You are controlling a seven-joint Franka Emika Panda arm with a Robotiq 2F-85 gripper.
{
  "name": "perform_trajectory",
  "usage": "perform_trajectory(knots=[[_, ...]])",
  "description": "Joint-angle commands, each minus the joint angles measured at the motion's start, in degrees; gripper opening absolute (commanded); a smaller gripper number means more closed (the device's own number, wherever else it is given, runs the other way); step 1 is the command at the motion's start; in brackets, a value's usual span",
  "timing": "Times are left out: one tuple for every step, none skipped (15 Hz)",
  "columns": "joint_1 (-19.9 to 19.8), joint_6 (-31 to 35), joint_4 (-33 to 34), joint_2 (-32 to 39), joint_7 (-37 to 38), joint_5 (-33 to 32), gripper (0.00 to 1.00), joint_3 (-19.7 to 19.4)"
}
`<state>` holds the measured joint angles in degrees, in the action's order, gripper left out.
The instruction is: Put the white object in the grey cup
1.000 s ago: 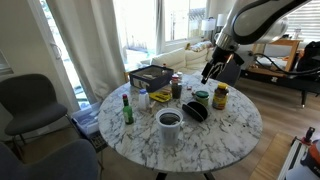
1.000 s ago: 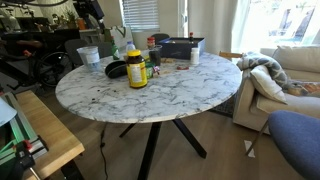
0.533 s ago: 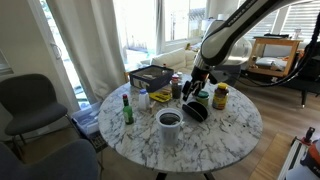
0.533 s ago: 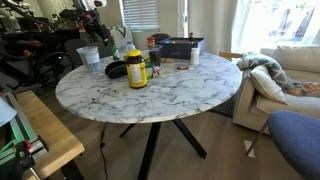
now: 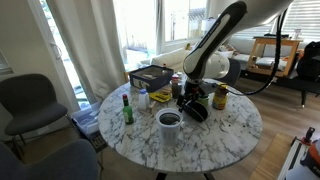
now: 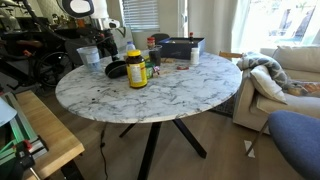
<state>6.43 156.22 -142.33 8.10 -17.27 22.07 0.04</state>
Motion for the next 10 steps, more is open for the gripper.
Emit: perform_trajectory(knots=[[-3.03,0.73,3.60,5.60,-1.89,-0.96,1.00,4.14],[-3.27,0.86,4.02,6.32,-1.36,-2.20,1.00,4.68],[-3.46,0.93,4.42,6.90,-1.03,-3.10,1.00,5.24],[-3.22,0.92,4.69,7.46,0.63,-5.01,1.00,5.09],[-2.86,-0.82,4.76,7.29,2.56,-7.30,1.00,4.60],[-2.11,-1.69,4.48,6.83,5.22,-10.60,1.00,3.59],[-1.90,-2.68,3.10,4.35,6.72,-12.52,1.00,3.52],[-1.79,-3.07,2.81,3.61,8.06,-14.42,1.00,3.45],[-1.53,-3.48,1.81,1.36,8.92,-16.30,1.00,3.57],[-1.57,-3.53,1.48,0.33,9.20,-17.45,1.00,3.89]])
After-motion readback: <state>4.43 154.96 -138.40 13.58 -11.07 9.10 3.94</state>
